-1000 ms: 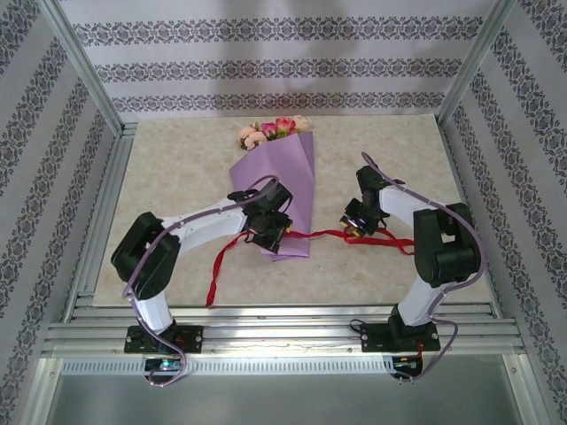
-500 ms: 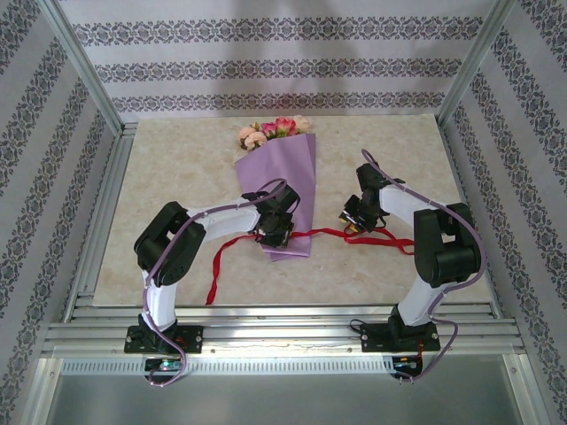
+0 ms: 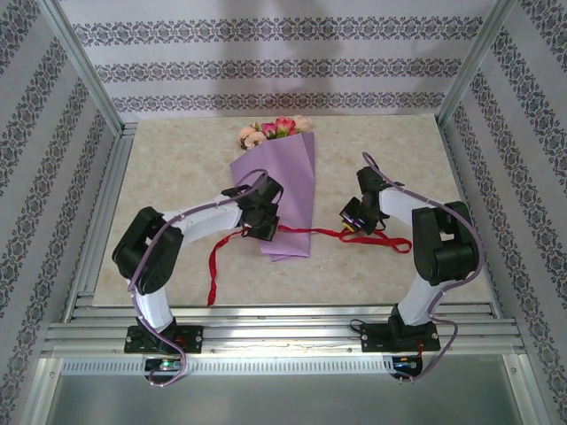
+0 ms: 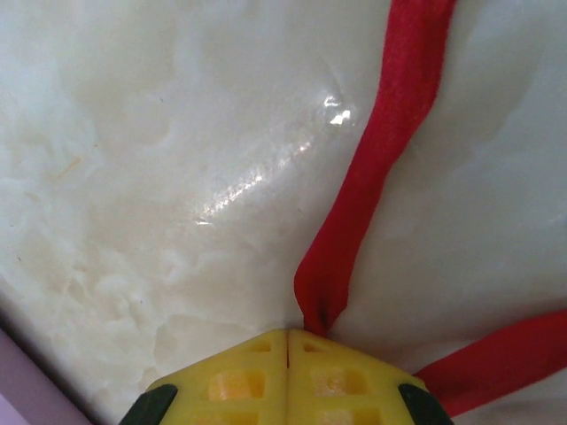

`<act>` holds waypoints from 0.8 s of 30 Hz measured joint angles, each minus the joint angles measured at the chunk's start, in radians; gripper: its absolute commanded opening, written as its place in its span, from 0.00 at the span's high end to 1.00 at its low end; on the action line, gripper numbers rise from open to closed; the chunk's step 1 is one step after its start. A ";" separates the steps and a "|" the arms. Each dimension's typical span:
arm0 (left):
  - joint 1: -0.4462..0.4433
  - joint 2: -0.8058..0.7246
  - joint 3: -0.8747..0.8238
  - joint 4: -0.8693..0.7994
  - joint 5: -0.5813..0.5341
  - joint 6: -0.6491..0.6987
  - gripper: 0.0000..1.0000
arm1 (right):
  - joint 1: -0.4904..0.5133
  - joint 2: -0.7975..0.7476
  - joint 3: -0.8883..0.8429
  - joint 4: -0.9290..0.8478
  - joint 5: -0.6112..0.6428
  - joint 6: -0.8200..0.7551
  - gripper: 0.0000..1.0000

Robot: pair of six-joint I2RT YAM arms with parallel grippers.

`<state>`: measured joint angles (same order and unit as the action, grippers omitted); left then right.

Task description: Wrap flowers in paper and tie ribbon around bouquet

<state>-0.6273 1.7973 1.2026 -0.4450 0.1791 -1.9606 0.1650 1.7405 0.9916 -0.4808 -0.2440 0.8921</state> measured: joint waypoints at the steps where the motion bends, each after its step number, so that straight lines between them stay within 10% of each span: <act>1: 0.016 -0.010 -0.003 0.004 0.000 0.014 1.00 | 0.000 -0.012 0.000 0.000 0.004 0.000 0.99; 24: 0.482 -0.290 0.142 -0.144 -0.064 0.568 1.00 | -0.164 -0.257 -0.029 -0.041 0.121 0.020 1.00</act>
<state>-0.1452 1.5074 1.3449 -0.5892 0.1150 -1.3922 0.0010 1.4834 0.9623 -0.5217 -0.1234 0.9119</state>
